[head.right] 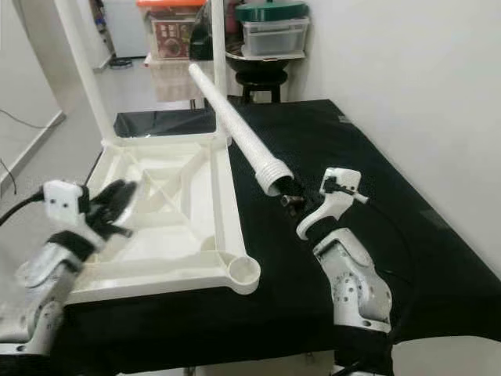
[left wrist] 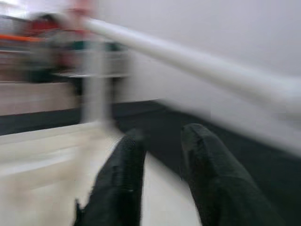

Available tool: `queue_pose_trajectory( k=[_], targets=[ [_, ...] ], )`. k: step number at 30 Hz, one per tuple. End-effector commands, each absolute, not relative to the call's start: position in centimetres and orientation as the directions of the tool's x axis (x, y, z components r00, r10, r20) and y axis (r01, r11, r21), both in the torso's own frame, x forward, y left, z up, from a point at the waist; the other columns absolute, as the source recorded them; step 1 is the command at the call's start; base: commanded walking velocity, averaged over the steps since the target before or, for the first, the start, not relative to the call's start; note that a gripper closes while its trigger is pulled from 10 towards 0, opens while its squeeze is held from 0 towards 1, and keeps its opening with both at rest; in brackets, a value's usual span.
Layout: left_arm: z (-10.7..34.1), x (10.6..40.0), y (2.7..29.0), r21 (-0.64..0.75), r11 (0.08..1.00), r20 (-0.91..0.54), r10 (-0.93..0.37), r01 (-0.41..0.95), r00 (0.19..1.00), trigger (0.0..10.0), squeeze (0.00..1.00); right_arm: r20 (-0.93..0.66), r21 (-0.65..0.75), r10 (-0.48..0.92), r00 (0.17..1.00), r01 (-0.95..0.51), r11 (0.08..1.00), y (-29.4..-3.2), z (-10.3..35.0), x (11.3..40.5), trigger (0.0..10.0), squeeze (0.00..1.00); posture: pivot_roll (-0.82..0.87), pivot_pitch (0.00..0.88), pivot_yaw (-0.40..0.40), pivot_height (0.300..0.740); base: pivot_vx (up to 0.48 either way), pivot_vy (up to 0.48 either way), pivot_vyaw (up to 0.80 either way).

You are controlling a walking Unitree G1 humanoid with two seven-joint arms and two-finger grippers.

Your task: Building children table

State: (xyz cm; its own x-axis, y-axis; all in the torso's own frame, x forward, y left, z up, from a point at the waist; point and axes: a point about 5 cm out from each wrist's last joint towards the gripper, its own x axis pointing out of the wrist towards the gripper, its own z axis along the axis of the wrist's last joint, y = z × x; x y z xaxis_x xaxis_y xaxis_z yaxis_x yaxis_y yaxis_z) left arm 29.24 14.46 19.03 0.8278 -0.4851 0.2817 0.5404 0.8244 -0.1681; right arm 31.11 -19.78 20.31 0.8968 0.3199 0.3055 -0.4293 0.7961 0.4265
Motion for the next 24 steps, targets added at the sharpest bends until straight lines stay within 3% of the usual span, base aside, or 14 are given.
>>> queue_pose_trajectory(
  k=[1,4,6,7,9,11,15,16,17,18,19,21,24],
  targets=[
    [19.8,29.2,13.7,-0.215,0.760,0.317,-0.540,0.614,0.779,10.0,1.00,0.392,0.448,0.329,0.859,-0.491,0.747,-20.1,21.6,30.6,10.0,0.00,-0.09,0.000,0.024,0.740,0.000,0.000,0.00],
    [20.4,29.4,13.5,-0.250,0.729,0.347,-0.547,0.637,0.762,10.0,1.00,0.450,0.461,0.355,0.819,-0.554,0.693,-20.3,22.1,29.9,10.0,0.00,-0.09,0.000,0.024,0.740,0.000,0.000,0.00],
    [22.5,30.2,12.9,-0.353,0.633,0.439,-0.539,0.689,0.719,10.0,1.00,0.573,0.492,0.359,0.737,-0.660,0.568,-20.7,23.1,28.3,10.0,0.00,-0.10,0.000,0.027,0.740,0.000,0.000,0.00],
    [22.5,30.2,12.9,-0.353,0.633,0.439,-0.539,0.689,0.719,10.0,1.00,0.573,0.492,0.359,0.737,-0.660,0.568,-20.7,23.1,28.3,10.0,0.00,-0.10,0.000,0.027,0.740,0.000,0.000,0.00],
    [24.2,30.4,12.2,-0.421,0.526,0.521,-0.527,0.739,0.672,10.0,1.00,0.642,0.483,0.364,0.675,-0.724,0.492,-21.0,23.6,27.2,10.0,0.00,-0.10,0.000,0.030,0.740,0.000,0.000,0.00],
    [24.2,30.4,12.2,-0.421,0.526,0.521,-0.527,0.739,0.672,10.0,1.00,0.642,0.483,0.364,0.675,-0.724,0.492,-21.0,23.6,27.2,10.0,0.00,-0.10,0.000,0.030,0.740,0.000,0.000,0.00],
    [25.3,30.2,11.8,-0.461,0.420,0.578,-0.526,0.781,0.624,10.0,1.00,0.673,0.424,0.426,0.605,-0.787,0.448,-20.9,23.7,26.0,10.0,0.00,-0.11,0.000,0.036,0.740,0.000,0.000,0.00],
    [26.0,29.6,11.5,-0.469,0.313,0.622,-0.547,0.826,0.561,10.0,1.00,0.673,0.375,0.482,0.561,-0.820,0.432,-20.9,23.7,25.2,10.0,0.00,-0.11,0.000,0.041,0.740,0.000,0.000,0.00],
    [26.0,29.6,11.5,-0.469,0.313,0.622,-0.547,0.826,0.561,10.0,1.00,0.673,0.375,0.482,0.561,-0.820,0.432,-20.9,23.7,25.2,10.0,0.00,-0.11,0.000,0.041,0.740,0.000,0.000,0.00],
    [26.5,28.9,11.2,-0.457,0.211,0.657,-0.575,0.864,0.488,10.0,1.00,0.667,0.345,0.520,0.533,-0.840,0.418,-20.8,23.7,24.7,10.0,0.00,-0.11,0.000,0.042,0.740,0.000,0.000,0.00],
    [26.5,28.9,11.2,-0.457,0.211,0.657,-0.575,0.864,0.488,10.0,1.00,0.667,0.345,0.520,0.533,-0.840,0.418,-20.8,23.7,24.7,10.0,0.00,-0.11,0.000,0.042,0.740,0.000,0.000,0.00],
    [27.1,27.2,10.8,-0.418,0.028,0.720,-0.599,0.908,0.350,10.0,1.00,0.661,0.309,0.580,0.475,-0.878,0.367,-20.4,23.7,23.8,10.0,0.00,-0.11,0.000,0.041,0.740,0.000,0.000,0.00],
    [27.8,27.1,11.5,-0.426,-0.041,0.772,-0.537,0.904,0.339,10.0,1.00,0.637,0.286,0.637,0.433,-0.901,0.327,-20.0,23.3,23.0,10.0,0.00,-0.11,0.000,0.038,0.740,0.000,0.000,0.00]
  ],
)
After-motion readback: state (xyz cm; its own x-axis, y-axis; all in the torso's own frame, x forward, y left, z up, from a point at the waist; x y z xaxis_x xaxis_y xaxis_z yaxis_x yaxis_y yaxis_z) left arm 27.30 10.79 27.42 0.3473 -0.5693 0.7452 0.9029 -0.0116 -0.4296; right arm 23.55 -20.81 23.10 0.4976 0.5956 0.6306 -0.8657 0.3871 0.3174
